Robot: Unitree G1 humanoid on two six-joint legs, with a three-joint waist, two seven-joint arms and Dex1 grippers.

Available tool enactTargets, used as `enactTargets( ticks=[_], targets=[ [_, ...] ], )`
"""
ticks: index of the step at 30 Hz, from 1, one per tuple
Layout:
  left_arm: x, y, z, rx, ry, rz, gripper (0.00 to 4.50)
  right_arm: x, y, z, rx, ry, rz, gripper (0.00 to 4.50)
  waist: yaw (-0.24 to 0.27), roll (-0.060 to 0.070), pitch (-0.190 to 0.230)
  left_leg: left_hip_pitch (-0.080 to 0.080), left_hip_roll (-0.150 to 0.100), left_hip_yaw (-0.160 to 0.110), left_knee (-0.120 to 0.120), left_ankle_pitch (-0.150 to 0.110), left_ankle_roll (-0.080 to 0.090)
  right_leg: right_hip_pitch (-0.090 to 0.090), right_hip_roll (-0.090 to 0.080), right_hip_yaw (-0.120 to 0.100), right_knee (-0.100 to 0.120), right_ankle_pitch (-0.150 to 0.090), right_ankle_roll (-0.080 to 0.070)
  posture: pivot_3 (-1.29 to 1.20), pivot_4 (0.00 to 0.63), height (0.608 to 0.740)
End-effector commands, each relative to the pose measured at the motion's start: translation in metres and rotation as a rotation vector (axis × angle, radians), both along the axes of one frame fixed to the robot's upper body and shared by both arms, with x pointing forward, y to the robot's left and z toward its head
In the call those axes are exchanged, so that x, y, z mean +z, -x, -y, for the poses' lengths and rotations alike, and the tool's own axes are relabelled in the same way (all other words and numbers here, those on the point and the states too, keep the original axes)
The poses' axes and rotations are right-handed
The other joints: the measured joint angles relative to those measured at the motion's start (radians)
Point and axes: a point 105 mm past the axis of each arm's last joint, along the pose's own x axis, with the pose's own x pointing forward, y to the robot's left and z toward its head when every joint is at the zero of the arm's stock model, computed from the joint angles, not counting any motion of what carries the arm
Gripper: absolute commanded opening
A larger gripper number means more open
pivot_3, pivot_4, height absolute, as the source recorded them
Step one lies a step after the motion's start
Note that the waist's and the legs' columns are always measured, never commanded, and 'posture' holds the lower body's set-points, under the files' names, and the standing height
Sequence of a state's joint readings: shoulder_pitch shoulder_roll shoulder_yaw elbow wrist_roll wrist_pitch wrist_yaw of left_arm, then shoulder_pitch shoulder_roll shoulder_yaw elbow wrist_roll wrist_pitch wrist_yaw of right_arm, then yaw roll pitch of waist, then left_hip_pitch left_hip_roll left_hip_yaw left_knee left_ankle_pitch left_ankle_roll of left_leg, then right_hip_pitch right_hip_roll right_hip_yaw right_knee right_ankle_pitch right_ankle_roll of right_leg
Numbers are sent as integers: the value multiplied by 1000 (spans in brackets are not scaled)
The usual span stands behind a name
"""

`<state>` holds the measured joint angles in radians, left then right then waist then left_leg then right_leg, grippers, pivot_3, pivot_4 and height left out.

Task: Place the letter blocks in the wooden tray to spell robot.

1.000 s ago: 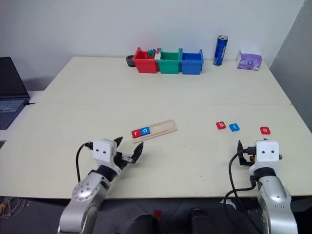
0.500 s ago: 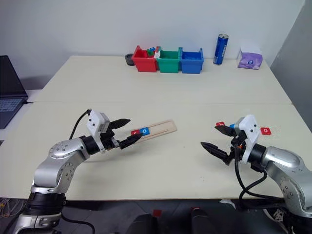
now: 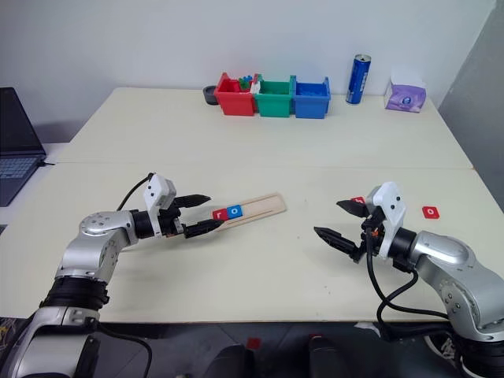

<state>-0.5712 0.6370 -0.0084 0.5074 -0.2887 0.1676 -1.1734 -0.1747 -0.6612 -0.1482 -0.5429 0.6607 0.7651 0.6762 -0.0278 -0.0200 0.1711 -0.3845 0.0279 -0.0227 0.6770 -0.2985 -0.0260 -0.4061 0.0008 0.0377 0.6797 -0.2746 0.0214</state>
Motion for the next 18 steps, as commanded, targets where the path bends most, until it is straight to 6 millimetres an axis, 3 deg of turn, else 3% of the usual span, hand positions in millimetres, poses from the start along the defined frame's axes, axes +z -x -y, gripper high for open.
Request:
enactTargets(
  ticks=[1, 9, 18],
  targets=[
    [1, -8, 6, -64, -32, 9, 4500, 13, 6, -8, 34, -12, 46, 4475, 0, 0, 0, 0, 0, 0, 0, 0, 0, 0, 0, 0, 0, 0, 0, 0, 150, 740],
    [-3, -26, 15, -118, -98, 9, 4500, 15, 9, -11, 22, -15, 50, 4475, 1, -3, 1, -1, 0, 0, 0, 0, 0, 0, 0, 0, 0, 0, 0, 0, 150, 740],
    [-21, -23, 12, -151, -163, -70, 4500, 18, 8, -12, 10, -19, 55, 4475, -1, -3, 2, -1, 0, 0, 0, 0, 0, -1, 0, 0, 1, 0, 0, 0, 150, 740]
  ],
)
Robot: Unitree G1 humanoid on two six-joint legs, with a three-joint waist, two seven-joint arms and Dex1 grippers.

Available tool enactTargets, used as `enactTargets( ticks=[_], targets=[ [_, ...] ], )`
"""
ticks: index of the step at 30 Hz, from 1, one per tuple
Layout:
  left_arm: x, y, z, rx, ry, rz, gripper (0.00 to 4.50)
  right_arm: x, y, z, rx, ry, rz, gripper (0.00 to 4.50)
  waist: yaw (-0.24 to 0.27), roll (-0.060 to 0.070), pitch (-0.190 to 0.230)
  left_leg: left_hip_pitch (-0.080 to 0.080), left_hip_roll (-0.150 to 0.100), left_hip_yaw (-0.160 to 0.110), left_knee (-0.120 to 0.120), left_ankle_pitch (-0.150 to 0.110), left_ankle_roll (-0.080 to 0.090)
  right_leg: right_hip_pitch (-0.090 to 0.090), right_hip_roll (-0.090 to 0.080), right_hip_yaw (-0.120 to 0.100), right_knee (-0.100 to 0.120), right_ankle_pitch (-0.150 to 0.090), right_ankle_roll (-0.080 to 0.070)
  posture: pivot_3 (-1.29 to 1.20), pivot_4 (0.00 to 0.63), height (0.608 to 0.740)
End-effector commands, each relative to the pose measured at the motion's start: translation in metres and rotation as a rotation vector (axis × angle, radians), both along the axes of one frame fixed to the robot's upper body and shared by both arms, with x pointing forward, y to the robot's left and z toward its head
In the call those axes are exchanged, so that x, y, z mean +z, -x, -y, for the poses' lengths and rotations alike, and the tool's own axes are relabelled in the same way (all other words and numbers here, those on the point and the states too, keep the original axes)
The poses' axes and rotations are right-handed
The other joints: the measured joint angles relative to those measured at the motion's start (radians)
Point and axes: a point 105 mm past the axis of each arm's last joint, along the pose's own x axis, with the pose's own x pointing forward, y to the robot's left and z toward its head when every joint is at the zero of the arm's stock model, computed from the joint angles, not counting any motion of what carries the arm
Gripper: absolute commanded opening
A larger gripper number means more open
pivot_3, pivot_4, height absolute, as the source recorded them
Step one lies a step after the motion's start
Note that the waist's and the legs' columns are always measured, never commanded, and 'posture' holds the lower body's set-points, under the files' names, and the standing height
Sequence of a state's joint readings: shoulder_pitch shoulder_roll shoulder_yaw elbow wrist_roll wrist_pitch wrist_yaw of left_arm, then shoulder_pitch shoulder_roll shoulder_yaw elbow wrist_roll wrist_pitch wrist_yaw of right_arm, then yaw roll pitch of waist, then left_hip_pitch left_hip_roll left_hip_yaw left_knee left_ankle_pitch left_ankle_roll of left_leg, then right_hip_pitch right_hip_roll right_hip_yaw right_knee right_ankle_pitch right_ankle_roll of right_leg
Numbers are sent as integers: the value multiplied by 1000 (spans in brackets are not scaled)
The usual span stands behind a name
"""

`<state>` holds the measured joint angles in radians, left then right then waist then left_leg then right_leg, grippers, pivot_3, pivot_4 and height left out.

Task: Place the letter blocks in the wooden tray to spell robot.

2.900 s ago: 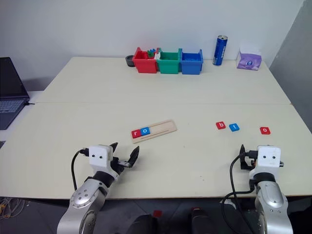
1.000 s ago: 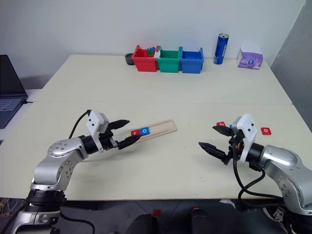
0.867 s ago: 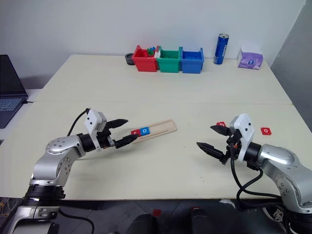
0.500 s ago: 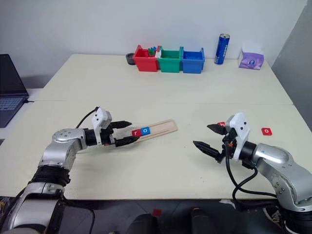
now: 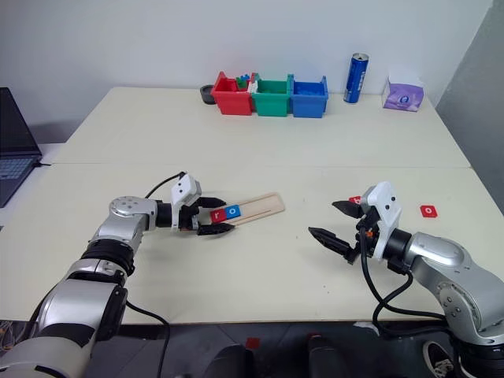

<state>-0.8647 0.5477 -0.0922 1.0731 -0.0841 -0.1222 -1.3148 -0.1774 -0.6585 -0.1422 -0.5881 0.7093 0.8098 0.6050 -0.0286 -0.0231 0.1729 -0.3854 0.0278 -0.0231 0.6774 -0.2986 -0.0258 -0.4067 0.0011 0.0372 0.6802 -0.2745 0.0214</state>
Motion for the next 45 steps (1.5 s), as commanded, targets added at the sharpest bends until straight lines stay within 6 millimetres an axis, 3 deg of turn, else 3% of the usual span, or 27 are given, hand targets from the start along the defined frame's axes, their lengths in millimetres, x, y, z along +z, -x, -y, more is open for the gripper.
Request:
enactTargets(
  ticks=[1, 8, 13, 23, 27, 37, 41, 45],
  targets=[
    [-1, 0, -2, -19, -41, 1, 4500, 16, 4, -6, 22, -7, 67, 4475, 0, 0, 0, 0, 0, 0, 0, 0, 0, 0, 0, 0, 0, 0, 0, 0, 150, 740],
    [-11, 0, -6, -5, -87, -11, 4500, 16, 4, -7, 18, -8, 68, 4475, 0, 0, 0, 1, 0, 0, 0, 0, 0, 0, 0, 0, 1, 0, 0, 0, 150, 740],
    [-10, 0, -7, 6, -81, -12, 3403, 16, 4, -6, 17, -5, 68, 4500, -1, 0, 0, 1, 0, 0, 0, 0, 0, 0, 0, 0, 1, 0, 0, 0, 150, 740],
    [-3, 0, 6, -61, -70, 35, 3383, 14, 4, -5, 17, 9, 77, 4500, 0, 0, 0, 1, 0, 0, 0, 0, 0, 0, 0, 0, 1, 0, 0, 0, 150, 740],
    [-3, 17, 27, -243, -49, 56, 3383, 5, 17, -4, 86, 89, 78, 4500, 5, 0, 0, 0, 0, 0, 0, 0, 0, 0, 0, 0, 1, 0, 0, 0, 150, 740],
    [-6, 70, 48, -526, -39, 68, 3383, -17, 44, 3, 233, 188, 43, 4500, 2, 0, 0, 1, 0, 0, 1, 0, 0, 0, 0, 1, 1, 0, 0, 0, 150, 740],
    [-4, 81, 52, -559, -38, 75, 3383, -17, 48, 0, 273, 181, 50, 4500, 2, 0, 0, 1, 1, -1, 1, 0, 0, 1, 0, 1, 2, 0, 0, 0, 150, 740],
    [-4, 79, 51, -540, -47, 81, 3383, -17, 51, -5, 314, 186, 71, 4500, 2, 0, 0, 1, 0, -1, 2, 0, 0, 1, 0, 1, 2, 0, 0, 0, 150, 740]
  ],
)
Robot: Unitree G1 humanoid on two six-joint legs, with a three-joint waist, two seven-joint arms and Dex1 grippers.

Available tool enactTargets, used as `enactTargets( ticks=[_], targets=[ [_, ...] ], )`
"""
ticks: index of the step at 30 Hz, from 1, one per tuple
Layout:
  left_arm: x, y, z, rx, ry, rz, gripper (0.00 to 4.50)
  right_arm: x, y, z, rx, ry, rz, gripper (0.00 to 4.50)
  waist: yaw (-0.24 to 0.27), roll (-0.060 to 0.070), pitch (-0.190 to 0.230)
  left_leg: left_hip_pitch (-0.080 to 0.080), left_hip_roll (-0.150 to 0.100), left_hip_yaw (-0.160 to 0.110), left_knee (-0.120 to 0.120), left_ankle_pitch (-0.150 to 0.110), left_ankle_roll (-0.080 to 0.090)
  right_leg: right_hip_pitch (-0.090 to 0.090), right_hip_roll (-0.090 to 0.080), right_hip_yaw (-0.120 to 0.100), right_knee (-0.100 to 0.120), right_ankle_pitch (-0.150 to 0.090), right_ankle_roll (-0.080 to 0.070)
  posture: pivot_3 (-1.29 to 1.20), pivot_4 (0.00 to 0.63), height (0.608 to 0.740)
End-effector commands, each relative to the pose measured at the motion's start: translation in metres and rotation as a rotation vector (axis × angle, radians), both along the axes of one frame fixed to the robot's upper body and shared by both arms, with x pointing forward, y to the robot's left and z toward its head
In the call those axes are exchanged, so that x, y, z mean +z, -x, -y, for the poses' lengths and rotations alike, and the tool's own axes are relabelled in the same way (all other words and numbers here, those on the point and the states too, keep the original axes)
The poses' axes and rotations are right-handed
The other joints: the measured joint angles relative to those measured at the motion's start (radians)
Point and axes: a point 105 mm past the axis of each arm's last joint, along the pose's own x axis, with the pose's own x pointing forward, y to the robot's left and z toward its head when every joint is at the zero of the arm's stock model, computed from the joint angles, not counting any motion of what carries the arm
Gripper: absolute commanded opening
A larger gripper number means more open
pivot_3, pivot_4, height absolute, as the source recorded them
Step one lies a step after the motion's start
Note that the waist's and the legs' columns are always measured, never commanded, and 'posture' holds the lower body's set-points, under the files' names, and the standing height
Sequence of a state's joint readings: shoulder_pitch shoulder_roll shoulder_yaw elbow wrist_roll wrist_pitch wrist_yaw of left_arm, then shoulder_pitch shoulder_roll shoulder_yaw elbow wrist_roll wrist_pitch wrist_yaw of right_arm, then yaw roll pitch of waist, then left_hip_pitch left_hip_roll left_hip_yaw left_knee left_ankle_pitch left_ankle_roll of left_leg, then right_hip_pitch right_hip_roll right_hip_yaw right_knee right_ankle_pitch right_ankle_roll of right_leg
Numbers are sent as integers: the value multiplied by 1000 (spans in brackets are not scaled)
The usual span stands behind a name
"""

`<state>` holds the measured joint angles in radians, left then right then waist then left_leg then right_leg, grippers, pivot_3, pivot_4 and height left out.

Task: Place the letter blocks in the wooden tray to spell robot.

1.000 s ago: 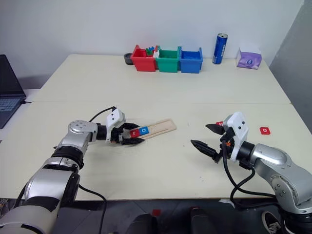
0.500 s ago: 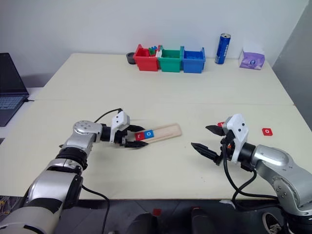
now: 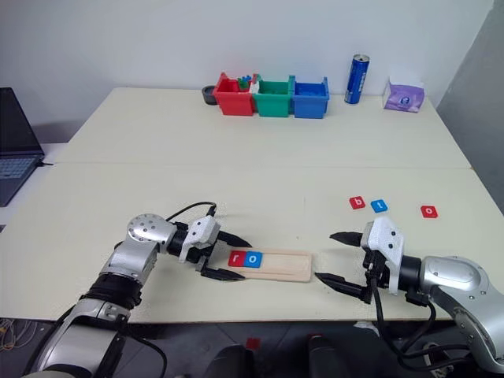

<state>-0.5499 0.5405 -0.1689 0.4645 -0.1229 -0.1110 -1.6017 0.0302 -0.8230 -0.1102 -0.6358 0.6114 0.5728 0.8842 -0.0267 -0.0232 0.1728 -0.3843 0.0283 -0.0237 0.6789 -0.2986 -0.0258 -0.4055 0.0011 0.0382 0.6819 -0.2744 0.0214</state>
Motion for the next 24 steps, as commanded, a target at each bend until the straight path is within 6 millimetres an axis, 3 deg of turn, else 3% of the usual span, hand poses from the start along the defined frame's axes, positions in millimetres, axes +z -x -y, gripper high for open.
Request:
enactTargets(
  ticks=[1, 17, 24],
  targets=[
    [9, -3, 1, 5, 15, 37, 3383, 9, 8, -10, 73, -1, 61, 4500, 0, 0, 0, 0, 0, 0, 0, 0, 0, 0, 0, 0, 0, 0, 0, 0, 150, 740],
    [-3, 2, -18, 63, -48, 18, 3383, 18, 7, -25, 138, -37, 104, 4500, -1, 0, 0, 0, 0, 0, 0, 0, 0, 0, 0, 0, 0, 0, 0, 0, 150, 740],
    [-3, 3, -14, 72, -41, 15, 3383, 22, 7, -28, 148, -47, 108, 4500, 0, 0, 0, 0, 0, 0, 0, 0, 0, 0, 0, 0, 0, 0, 0, 0, 150, 740]
  ],
)
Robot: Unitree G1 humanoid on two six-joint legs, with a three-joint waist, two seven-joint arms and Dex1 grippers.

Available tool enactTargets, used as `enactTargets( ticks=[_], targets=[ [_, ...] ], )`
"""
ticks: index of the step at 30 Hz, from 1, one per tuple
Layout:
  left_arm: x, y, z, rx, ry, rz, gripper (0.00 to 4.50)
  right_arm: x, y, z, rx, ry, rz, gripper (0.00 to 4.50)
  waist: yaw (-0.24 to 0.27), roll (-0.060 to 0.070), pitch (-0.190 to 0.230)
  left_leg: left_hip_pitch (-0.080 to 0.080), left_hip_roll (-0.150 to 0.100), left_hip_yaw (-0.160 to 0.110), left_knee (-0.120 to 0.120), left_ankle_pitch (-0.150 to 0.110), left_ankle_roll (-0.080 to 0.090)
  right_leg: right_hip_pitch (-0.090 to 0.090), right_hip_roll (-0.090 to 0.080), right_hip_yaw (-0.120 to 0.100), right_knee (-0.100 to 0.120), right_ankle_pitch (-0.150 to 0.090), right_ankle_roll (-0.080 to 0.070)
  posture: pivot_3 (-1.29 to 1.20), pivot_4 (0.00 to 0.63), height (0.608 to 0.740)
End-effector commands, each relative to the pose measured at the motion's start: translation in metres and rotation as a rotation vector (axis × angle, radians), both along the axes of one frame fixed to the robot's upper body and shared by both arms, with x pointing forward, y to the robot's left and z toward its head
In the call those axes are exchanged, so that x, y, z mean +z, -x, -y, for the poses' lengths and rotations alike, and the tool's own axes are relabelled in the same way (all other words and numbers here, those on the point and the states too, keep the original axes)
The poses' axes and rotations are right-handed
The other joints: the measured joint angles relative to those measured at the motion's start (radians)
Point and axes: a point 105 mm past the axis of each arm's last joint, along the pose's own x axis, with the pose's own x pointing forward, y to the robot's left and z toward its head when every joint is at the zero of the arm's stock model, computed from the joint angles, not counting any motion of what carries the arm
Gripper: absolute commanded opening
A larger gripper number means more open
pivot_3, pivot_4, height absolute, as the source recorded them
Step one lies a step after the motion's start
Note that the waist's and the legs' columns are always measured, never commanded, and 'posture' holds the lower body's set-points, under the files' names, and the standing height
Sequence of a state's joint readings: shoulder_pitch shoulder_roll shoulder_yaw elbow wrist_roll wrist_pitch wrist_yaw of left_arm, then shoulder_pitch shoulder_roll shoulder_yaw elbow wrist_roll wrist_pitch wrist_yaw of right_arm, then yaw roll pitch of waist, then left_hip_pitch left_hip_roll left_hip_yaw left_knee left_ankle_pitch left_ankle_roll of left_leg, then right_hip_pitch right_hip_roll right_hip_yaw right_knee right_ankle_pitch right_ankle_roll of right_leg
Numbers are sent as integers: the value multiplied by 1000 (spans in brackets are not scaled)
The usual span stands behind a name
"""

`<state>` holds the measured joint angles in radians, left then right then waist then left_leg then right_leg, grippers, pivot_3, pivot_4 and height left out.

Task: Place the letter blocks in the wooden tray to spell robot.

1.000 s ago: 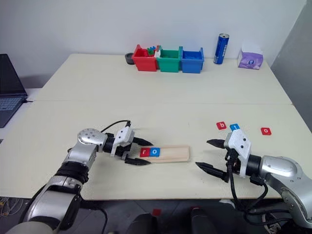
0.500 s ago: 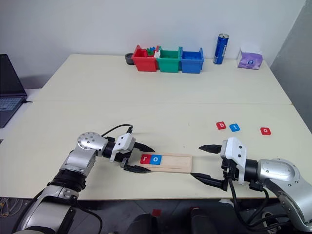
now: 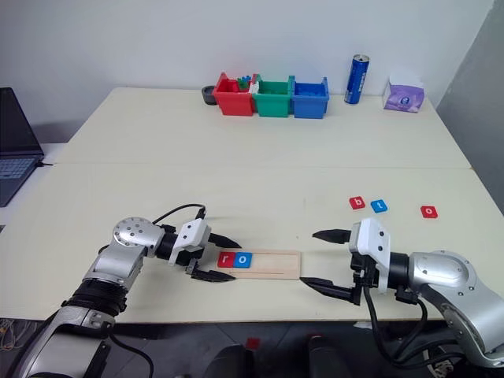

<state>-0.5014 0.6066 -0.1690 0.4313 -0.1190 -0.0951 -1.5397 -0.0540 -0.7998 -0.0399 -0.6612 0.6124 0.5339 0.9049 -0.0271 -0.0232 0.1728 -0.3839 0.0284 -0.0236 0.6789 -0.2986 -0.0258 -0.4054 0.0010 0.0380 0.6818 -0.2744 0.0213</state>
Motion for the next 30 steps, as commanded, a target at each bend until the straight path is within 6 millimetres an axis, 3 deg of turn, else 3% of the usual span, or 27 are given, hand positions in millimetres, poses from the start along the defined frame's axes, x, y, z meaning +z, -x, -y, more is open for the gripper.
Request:
enactTargets(
  ticks=[1, 6, 8, 10, 19, 30],
  targets=[
    [3, 2, 5, -15, 11, 9, 3383, 8, 3, -5, 27, -17, 34, 4500, 0, 0, 0, 0, 0, 0, 0, 0, 0, 0, 0, 0, 0, 0, 0, 0, 150, 740],
    [3, 2, 5, -4, 13, 2, 3383, 10, 2, -6, 26, -20, 37, 4500, 0, 0, 0, 0, 0, 0, 0, 0, 0, 0, 0, 0, 0, 0, 0, 0, 150, 740],
    [3, 2, 5, 3, 16, -2, 4127, 10, 2, -6, 27, -20, 37, 4500, 0, 0, 0, 0, 0, 0, 0, 0, 0, 0, 0, 0, 0, 0, 0, 0, 150, 740],
    [4, 2, 7, 4, 21, -5, 4449, 10, 2, -6, 26, -19, 37, 4500, 0, 0, 0, 0, 0, 0, 0, 0, 0, 0, 0, 0, 0, 0, 0, 0, 150, 740],
    [9, 8, 9, -15, 28, -26, 4449, 10, -2, -6, 17, -18, 44, 4500, 0, 0, 0, 0, 0, 0, 0, 0, 0, 0, 0, 0, 0, 0, 0, 0, 150, 740],
    [38, 0, 4, -25, 25, -31, 4449, 14, -2, -5, 4, -24, 48, 4500, 0, 0, 0, 0, 0, 0, 0, 0, 0, 0, 0, 0, 0, 0, 0, 0, 150, 740]
  ],
)
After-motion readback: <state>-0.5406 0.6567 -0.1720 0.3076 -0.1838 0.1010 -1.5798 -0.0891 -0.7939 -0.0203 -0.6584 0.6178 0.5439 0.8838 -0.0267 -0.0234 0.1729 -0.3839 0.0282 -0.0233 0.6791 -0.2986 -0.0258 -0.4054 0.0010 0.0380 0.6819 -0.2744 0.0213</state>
